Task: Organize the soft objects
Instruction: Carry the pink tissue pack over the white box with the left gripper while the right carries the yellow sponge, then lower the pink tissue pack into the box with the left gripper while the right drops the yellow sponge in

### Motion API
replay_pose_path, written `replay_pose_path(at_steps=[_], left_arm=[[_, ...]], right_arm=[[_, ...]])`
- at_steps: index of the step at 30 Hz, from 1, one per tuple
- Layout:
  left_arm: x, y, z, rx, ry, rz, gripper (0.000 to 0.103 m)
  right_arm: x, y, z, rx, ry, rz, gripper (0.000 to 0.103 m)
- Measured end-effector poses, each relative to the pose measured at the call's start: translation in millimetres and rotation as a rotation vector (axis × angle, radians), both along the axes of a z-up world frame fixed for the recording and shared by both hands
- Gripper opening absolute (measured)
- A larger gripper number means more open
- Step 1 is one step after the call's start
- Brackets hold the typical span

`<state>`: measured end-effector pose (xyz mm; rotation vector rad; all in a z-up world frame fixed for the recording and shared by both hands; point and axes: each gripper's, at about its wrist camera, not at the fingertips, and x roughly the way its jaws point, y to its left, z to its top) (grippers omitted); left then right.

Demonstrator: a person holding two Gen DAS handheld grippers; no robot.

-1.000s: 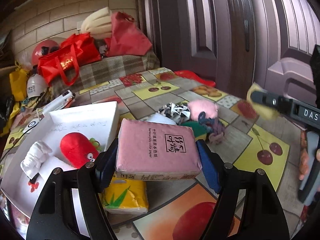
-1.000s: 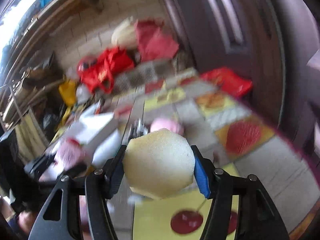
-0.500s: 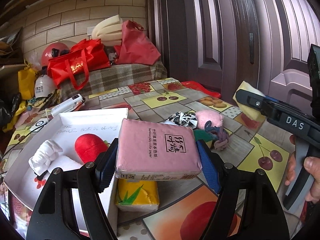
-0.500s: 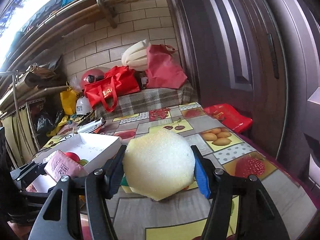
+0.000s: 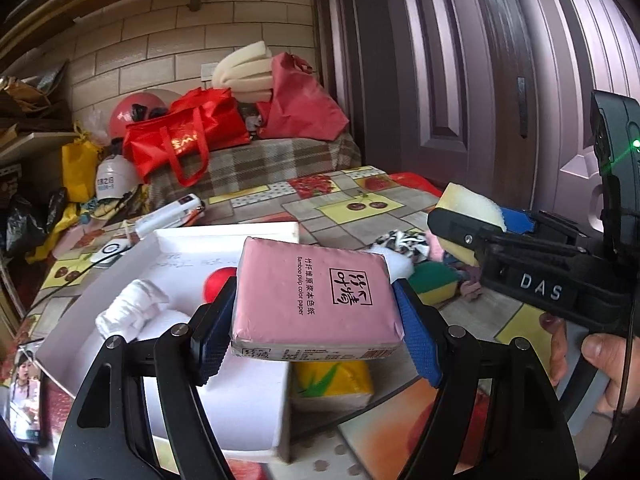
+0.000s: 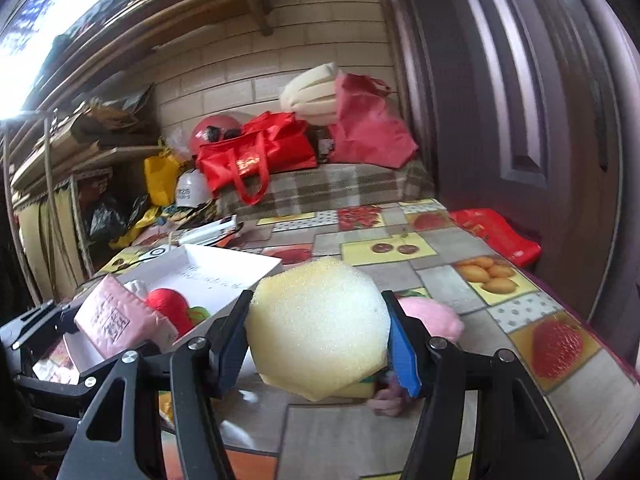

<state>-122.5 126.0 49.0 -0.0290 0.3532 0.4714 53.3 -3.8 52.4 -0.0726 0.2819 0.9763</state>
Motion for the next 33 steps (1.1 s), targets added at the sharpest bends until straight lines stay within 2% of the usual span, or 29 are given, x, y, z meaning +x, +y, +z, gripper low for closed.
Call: replay_pose_path(at_steps=[9, 18, 24, 29, 33], left_arm=[[-20.0, 32.4, -1.5, -0.042, -0.016, 0.098, 0.076], [-34.9, 64.6, -3.3, -0.056, -0.022, 0.192, 0.076], [-38.6, 82.5, -5.5, -0.099, -0.026, 0.232, 0.076], [-40.0, 89.9, -4.9, -0.073, -0.021, 0.269, 0.076], [-44.1, 103.5, -5.6, -0.084, -0.022, 0.309, 0.076]], right_arm=[[-22.3, 30.6, -1.9, -0.032, -0.045, 0.078, 0.062], [-33.3, 54.1, -3.2, -0.049, -0.057, 0.114, 0.062], [-41.1, 66.1, -3.8, -0.058, -0.066, 0.130, 0.062], [-42.6, 75.2, -4.6, -0.060, -0.060, 0.137, 0.062], [-42.2, 86.5, -5.4, -0.068, -0.053, 0.142, 0.062]])
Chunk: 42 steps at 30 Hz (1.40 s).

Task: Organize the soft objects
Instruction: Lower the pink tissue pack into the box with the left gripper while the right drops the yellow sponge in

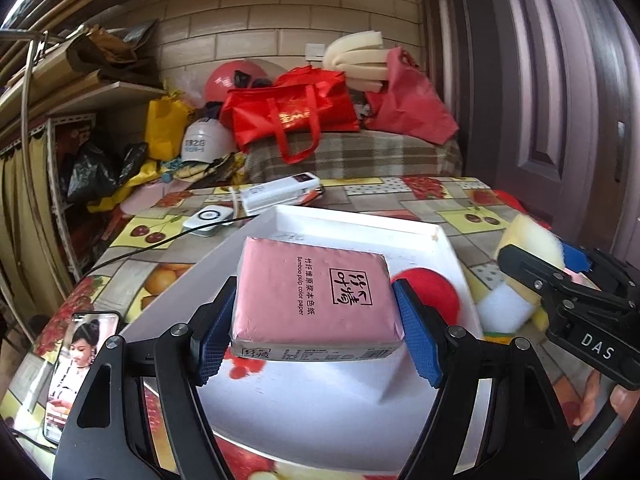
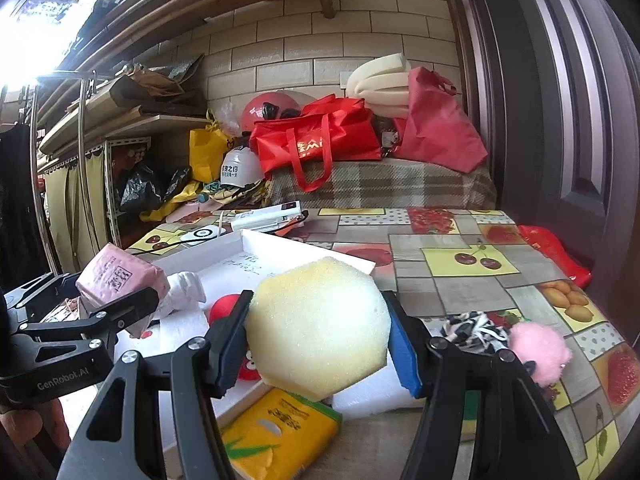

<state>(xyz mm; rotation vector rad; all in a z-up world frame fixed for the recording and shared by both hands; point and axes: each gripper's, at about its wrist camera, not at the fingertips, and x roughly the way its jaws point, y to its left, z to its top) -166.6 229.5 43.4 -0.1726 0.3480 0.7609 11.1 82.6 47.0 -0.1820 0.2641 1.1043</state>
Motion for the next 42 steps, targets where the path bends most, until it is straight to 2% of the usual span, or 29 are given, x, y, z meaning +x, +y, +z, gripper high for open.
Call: replay_pose_path(at_steps=[7, 13, 22, 26, 30, 33, 42], left_arm=[[-7.3, 30.8, -4.3, -0.087, -0.022, 0.060, 0.076], [-8.3, 39.3, -4.4, -0.089, -0.021, 0.081, 0.076], [-6.9, 53.3, -5.6, -0.099, -0.008, 0.104, 0.076], [-9.6, 55.3, -6.5, -0.112, -0.016, 0.105, 0.076], [-9.1, 54.6, -6.1, -0.104, -0.007, 0.102, 0.076], [-7.6, 54.0, -4.0, -0.098, -0.001, 0.098, 0.076], [-4.1, 55.3, -3.7, -0.114, 0.007, 0.097, 0.076]], right_arm=[[0.7, 22.0, -1.2, -0.020, 0.006, -0.001, 0.062], [7.1, 37.4, -0.9, -0.029, 0.022, -0.007, 0.062], [26.6, 58.2, -3.8, -0.057, 0.104, -0.017, 0.062], [13.2, 67.3, -5.6, -0.104, 0.054, 0.033, 0.062], [-12.8, 78.2, -6.4, -0.139, -0.048, 0.141, 0.062], [-25.1, 83.1, -6.5, -0.145, -0.104, 0.159, 0.062], [2.5, 98.4, -7.8, -0.147, 0.020, 0.111, 0.062]])
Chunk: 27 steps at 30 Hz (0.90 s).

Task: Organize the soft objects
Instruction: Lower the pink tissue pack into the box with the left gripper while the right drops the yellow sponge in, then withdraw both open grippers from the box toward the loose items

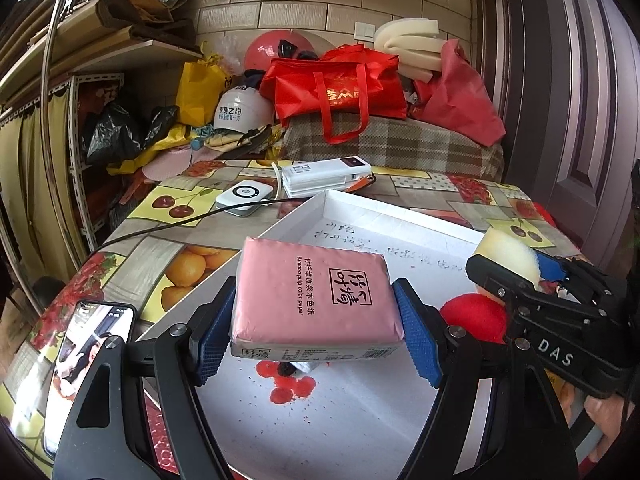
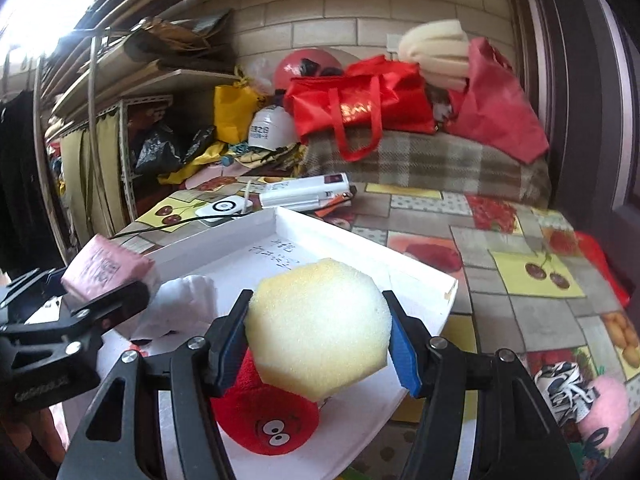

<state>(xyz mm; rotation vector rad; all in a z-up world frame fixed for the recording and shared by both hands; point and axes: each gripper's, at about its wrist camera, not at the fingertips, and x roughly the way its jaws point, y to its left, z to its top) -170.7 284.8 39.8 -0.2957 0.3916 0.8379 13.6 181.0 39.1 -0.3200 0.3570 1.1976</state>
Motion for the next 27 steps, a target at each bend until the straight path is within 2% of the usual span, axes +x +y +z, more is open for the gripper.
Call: replay_pose_path(at_steps=[5, 7, 9, 12, 17, 20, 23, 25, 27], left_arm=[[-0.6, 0.6, -0.7, -0.001, 0.002, 0.000, 0.076], [-0.3, 1.0, -0.8, -0.002, 0.006, 0.006, 0.080], [-1.7, 0.5, -1.6, 0.006, 0.009, 0.028, 0.082], [-4.2, -3.6, -0.6, 0.039, 0.004, 0.056, 0.101], [-7.1, -12.3, 1.5, 0.096, -0.003, 0.054, 0.103], [-9.3, -13.7, 2.3, 0.107, -0.009, 0.054, 0.103], [-9.7, -13.1, 2.4, 0.102, -0.006, 0.055, 0.103], [-9.5, -14.1, 2.3, 0.102, -0.004, 0.055, 0.103], [-9.8, -14.1, 2.5, 0.104, -0.005, 0.055, 0.103]], right_arm=[[3.6, 0.1, -1.9, -0.002, 0.021, -0.011, 0.064], [2.5, 0.5, -2.0, -0.004, 0.014, -0.012, 0.068], [2.1, 1.8, -2.5, -0.010, 0.013, -0.004, 0.085], [0.9, 3.8, -3.6, -0.021, 0.007, 0.004, 0.085], [-3.0, 0.9, -2.6, -0.004, -0.018, -0.008, 0.086], [-2.4, -16.2, 3.7, 0.087, -0.023, -0.043, 0.086], [10.6, -37.1, 21.7, 0.138, 0.006, -0.083, 0.086], [33.0, -60.2, 52.9, 0.210, 0.063, -0.119, 0.086], [57.9, -91.3, 97.3, 0.308, 0.086, -0.160, 0.086]])
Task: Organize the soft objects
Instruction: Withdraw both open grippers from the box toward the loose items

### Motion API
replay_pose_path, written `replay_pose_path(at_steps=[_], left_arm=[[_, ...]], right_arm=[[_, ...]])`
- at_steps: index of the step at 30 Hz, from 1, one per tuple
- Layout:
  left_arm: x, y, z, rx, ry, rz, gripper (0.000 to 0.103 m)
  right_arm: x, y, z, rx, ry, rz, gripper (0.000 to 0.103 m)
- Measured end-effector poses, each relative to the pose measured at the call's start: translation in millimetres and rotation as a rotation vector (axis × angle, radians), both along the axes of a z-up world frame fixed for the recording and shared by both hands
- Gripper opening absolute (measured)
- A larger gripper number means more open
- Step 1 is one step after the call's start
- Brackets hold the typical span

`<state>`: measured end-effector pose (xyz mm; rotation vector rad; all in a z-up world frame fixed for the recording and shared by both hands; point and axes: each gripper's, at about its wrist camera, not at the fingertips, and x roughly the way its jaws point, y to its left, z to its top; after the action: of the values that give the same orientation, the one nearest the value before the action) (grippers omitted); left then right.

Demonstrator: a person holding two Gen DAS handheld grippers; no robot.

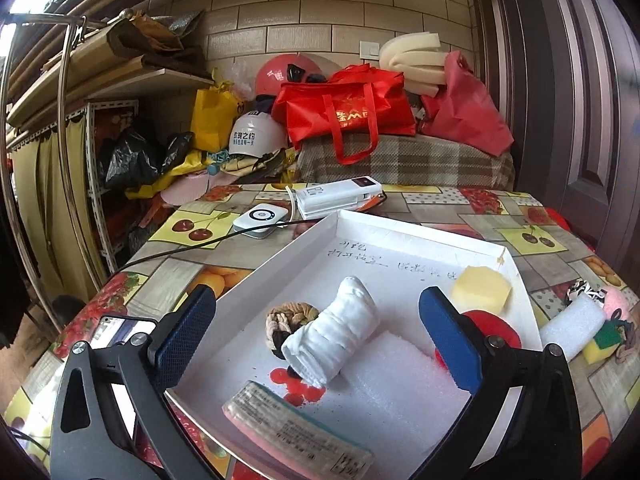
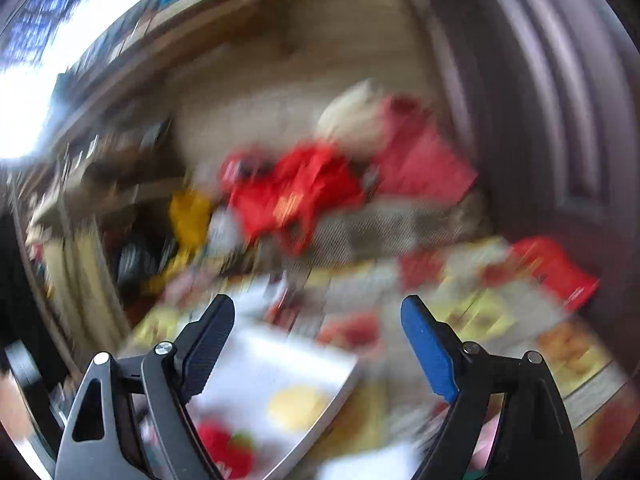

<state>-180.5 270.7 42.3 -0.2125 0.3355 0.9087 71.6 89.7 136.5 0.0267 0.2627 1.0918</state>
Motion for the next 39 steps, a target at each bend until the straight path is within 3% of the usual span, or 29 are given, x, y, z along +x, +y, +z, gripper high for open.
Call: replay_pose_path(at_steps=[5, 9, 12, 14, 17, 20, 24, 29, 31, 33, 35, 39], left_arm=[[0.2, -0.4, 0.2, 0.001, 0.000, 0.000, 0.103], [0.1, -0.6, 0.4, 0.003, -0.001, -0.001, 0.103], [-0.1, 0.5, 1.0, 0.005, -0.004, -0.002, 0.103], [-1.4, 0.2, 1.6, 0.007, -0.009, -0.003, 0.103], [-1.6, -0.3, 2.4, 0.009, -0.009, -0.006, 0.103], [-1.3, -0.9, 3.7, 0.014, -0.010, -0.008, 0.103], [-1.6, -2.0, 4.2, 0.015, -0.016, -0.011, 0.103], [-1.5, -2.4, 5.6, 0.014, -0.017, -0.020, 0.103], [-1.5, -2.8, 5.4, 0.014, -0.017, -0.019, 0.103], [-1.8, -2.8, 5.8, 0.013, -0.021, -0.019, 0.103], [-1.5, -3.3, 6.1, 0.015, -0.023, -0.022, 0.103], [1.8, -4.6, 7.5, 0.016, -0.028, -0.024, 0.103]], right_arm=[[48.8, -101.8, 138.7, 0.211, -0.103, -0.194, 0.086], [63.4, -182.8, 232.8, 0.322, -0.199, -0.366, 0.086], [62.7, -245.8, 280.4, 0.452, -0.217, -0.462, 0.086], [54.3, -278.2, 288.0, 0.503, -0.261, -0.507, 0.086], [37.3, -290.6, 266.4, 0.473, -0.342, -0.524, 0.087], [25.7, -283.8, 212.5, 0.399, -0.358, -0.500, 0.088], [24.4, -245.3, 121.0, 0.201, -0.241, -0.340, 0.088], [25.4, -178.5, 0.0, 0.033, -0.022, -0.118, 0.088], [21.4, -154.7, -32.4, -0.031, 0.035, -0.078, 0.088], [15.3, -127.0, -60.8, -0.106, 0.074, -0.036, 0.088], [7.4, -115.5, -76.3, -0.120, 0.077, -0.010, 0.088], [-10.4, -105.0, -82.5, -0.085, -0.027, -0.065, 0.088]])
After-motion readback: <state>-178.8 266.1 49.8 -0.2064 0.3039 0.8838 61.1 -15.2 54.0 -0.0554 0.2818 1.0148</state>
